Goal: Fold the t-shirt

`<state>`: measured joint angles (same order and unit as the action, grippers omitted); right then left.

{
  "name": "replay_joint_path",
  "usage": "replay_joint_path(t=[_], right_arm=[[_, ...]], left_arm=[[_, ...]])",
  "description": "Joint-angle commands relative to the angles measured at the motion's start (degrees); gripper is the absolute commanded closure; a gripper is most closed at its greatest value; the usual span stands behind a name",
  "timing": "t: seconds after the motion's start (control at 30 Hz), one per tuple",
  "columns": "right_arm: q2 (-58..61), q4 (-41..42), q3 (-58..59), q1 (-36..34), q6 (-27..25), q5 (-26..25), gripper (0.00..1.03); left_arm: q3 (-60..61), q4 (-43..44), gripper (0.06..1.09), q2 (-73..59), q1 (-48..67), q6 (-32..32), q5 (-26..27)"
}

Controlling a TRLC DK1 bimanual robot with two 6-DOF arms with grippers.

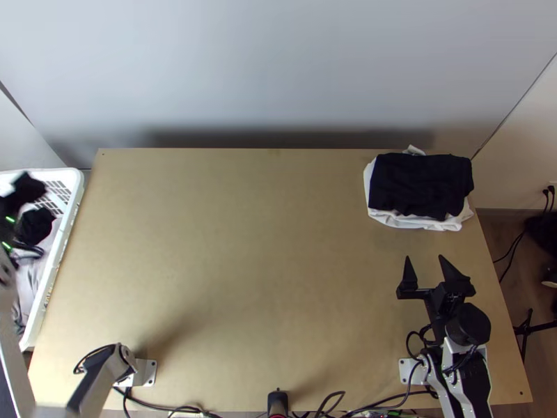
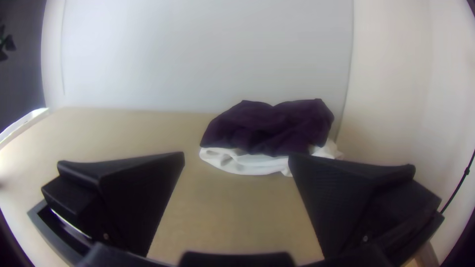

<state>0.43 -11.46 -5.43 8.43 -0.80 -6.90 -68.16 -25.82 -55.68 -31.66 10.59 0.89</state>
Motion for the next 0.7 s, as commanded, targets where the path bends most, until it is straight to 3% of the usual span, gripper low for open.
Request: replay_joint_path(t=[0.0, 0.27, 0.67], right_arm=[[0.0, 0.0, 0.0, -0.4, 0.1, 0.0, 0.05], [0.0, 0.0, 0.0, -0.4, 0.2, 0.0, 0.05], [-0.3, -1.0, 0.0, 0.7, 0.7, 0.0, 0.05]], left_arm=[[-13.4, -7.6, 0.11, -20.0, -17.8, 3.7, 0.0], [-13.6, -1.7, 0.11, -34.2, -28.2, 4.4, -0.4], [-18.7, 3.6, 0.11, -56.6, -31.1, 1.9, -0.4]])
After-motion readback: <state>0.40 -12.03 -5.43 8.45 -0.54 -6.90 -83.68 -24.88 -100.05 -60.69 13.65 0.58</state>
